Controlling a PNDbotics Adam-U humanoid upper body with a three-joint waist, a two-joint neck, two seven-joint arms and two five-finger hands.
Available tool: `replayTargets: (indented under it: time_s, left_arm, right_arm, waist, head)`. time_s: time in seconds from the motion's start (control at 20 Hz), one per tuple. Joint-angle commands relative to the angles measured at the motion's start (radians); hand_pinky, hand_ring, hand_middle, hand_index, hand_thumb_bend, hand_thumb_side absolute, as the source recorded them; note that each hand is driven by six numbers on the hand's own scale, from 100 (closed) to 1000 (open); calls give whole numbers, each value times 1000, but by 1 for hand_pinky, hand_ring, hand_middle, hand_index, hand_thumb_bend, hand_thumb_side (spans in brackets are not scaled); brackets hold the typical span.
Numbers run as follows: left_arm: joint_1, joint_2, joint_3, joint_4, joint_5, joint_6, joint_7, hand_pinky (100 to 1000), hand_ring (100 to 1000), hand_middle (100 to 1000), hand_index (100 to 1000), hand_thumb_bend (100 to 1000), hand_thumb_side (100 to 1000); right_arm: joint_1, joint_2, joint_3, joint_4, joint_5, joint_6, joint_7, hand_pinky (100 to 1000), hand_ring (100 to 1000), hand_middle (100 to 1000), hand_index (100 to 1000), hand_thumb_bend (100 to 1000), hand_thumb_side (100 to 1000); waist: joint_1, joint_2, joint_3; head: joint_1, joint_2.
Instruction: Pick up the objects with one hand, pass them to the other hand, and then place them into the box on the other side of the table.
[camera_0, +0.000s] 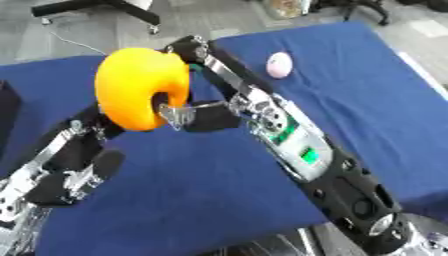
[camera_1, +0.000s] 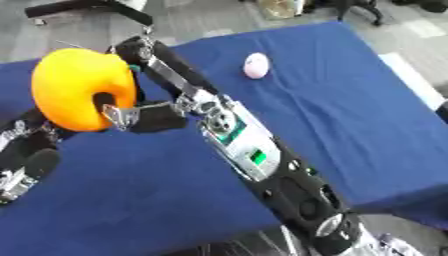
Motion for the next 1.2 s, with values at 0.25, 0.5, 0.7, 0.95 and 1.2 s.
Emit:
replayTargets:
  time_s: [0.25,0.5,0.7,0.95,1.2]
  left_arm:
    - [-35,-12,-3,-6,-24,11,83,817,1000,971,930,248,605]
    - [-40,-17,-9,2,-47,20,114,819,1000,976,932,224,619]
    - [-43,-18,-18,10,-82,24,133,821,1000,980,934,214,619]
    - [-47,-16,-28,17,-126,15,128,825,1000,989,937,212,604]
    - [-47,-18,-39,28,-148,2,118,810,1000,949,898,108,559]
  right_arm:
    - [-17,-3,22,-4,-19,-2,36,461,231,354,321,100,100]
    - [-13,0,31,-2,-28,-5,57,464,228,353,319,100,100]
    - [-9,3,38,4,-28,-6,69,467,225,352,317,100,100]
    - [-8,6,46,4,-42,-7,91,451,218,347,313,100,100]
    - [-8,8,49,5,-45,-3,101,444,213,343,310,100,100]
  waist:
    - [1,-9,-2]
    - [1,-9,-2]
    - [-1,-9,-2]
    - [-3,-9,0]
    - [-5,-8,1]
  head:
    - [36,-3]
    - [86,-3]
    - [115,-3]
    - [126,-3]
    - [127,-3]
